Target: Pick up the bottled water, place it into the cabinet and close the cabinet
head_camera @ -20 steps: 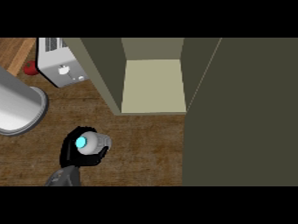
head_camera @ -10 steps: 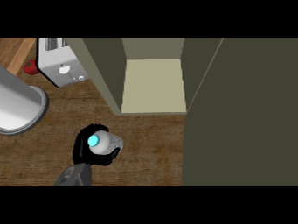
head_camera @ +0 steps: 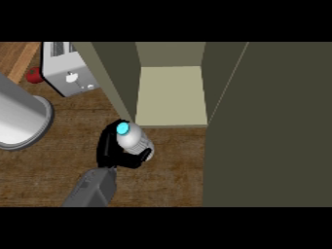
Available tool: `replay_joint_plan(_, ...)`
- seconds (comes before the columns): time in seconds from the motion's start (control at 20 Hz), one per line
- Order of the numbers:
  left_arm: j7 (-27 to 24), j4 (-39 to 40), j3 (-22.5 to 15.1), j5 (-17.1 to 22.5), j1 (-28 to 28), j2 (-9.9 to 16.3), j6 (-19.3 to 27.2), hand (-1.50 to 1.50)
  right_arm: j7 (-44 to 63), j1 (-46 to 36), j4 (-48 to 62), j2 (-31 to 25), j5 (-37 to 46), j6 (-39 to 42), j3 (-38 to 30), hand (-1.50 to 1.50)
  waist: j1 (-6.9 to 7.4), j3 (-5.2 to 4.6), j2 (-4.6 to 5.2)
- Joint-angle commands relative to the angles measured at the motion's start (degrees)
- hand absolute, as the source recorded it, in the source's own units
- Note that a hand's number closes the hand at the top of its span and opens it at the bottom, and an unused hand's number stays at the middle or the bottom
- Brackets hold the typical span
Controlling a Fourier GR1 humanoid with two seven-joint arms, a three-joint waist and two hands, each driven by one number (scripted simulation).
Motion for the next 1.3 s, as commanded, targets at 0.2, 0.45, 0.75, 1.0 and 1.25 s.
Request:
replay_joint_plan(0.2,9.81,-12.92,-11.86,1.83,-5.75,-0.04,19.31,1.5,1.44,-3.07,-0.63,0.83,-4.36,-0.42,-1.79,-1.5,-0.09,-0.01,0.27)
replay_joint_plan(0.45,15.37,-10.96,-14.15,3.66,-14.18,-0.04,27.42,1.5,4.08,-0.9,-5.36,1.92,-2.35,-1.75,0.81,-1.5,-0.95,-0.07,0.48)
replay_joint_plan(0.75,19.74,-2.95,-16.4,5.52,-24.56,-0.04,34.75,1.5,-0.79,-3.44,1.12,1.9,-3.36,0.33,-2.14,-1.5,-1.98,-0.04,0.73)
replay_joint_plan(1.0,19.1,6.18,-12.86,7.38,-31.87,-0.04,33.88,1.5,-0.13,-5.97,1.93,-0.55,-10.89,2.13,-10.68,-1.5,-2.32,0.0,1.12)
replay_joint_plan(1.25,18.59,16.32,-12.95,3.38,-36.55,2.3,32.37,1.5,-0.46,-3.13,-0.04,0.17,-7.34,3.26,-7.52,-1.5,-2.44,-0.03,1.08)
